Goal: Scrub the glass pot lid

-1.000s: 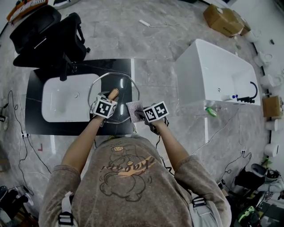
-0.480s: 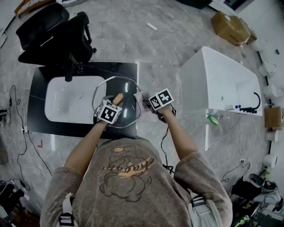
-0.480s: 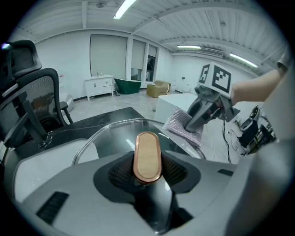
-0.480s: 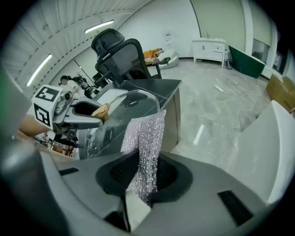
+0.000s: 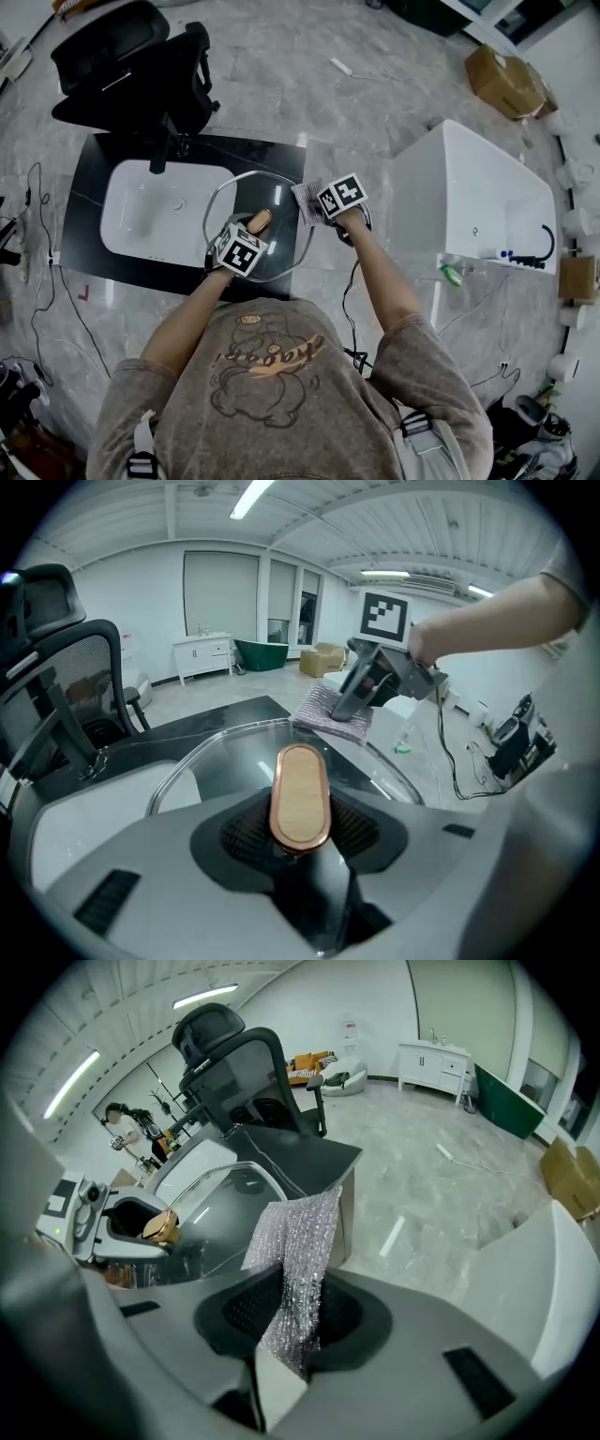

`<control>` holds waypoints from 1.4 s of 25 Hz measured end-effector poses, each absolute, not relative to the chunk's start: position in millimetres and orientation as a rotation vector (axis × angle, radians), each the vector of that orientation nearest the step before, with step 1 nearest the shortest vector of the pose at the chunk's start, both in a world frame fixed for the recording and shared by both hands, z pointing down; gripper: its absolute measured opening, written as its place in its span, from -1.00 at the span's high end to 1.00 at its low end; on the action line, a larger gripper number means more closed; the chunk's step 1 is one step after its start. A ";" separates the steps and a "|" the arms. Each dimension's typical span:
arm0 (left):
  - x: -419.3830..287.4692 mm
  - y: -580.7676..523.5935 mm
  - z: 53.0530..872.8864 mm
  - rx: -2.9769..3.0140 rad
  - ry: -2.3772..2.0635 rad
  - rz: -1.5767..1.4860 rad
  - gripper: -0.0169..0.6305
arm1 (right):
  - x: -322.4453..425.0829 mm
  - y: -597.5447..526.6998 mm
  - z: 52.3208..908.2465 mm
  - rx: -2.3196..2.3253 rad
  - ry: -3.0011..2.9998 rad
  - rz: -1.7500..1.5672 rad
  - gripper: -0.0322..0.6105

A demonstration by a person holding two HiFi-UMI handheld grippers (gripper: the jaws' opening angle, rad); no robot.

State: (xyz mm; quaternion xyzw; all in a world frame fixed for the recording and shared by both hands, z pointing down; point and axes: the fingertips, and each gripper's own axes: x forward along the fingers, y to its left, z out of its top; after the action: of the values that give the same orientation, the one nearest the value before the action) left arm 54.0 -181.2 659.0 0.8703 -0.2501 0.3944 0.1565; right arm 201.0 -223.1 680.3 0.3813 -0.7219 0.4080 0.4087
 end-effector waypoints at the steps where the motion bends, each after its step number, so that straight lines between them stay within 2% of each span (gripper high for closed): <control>1: 54.3 -181.3 659.0 2.490 -0.717 1.129 0.38 | 199.4 -231.5 680.3 0.960 -1.816 1.014 0.57; 19: 56.5 -181.6 656.8 2.468 -0.778 1.108 0.38 | 112.6 -332.3 675.6 0.739 -1.814 0.702 0.59; 35: 57.8 -178.8 657.3 2.458 -0.803 1.093 0.38 | -10.0 -324.8 670.9 0.362 -1.913 0.470 0.60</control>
State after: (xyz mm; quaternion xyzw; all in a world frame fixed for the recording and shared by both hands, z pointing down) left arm 57.8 -178.8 657.3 0.8633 -0.2822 0.3840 0.1661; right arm -10.0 -324.8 670.9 0.1524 -0.8043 0.1975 0.5393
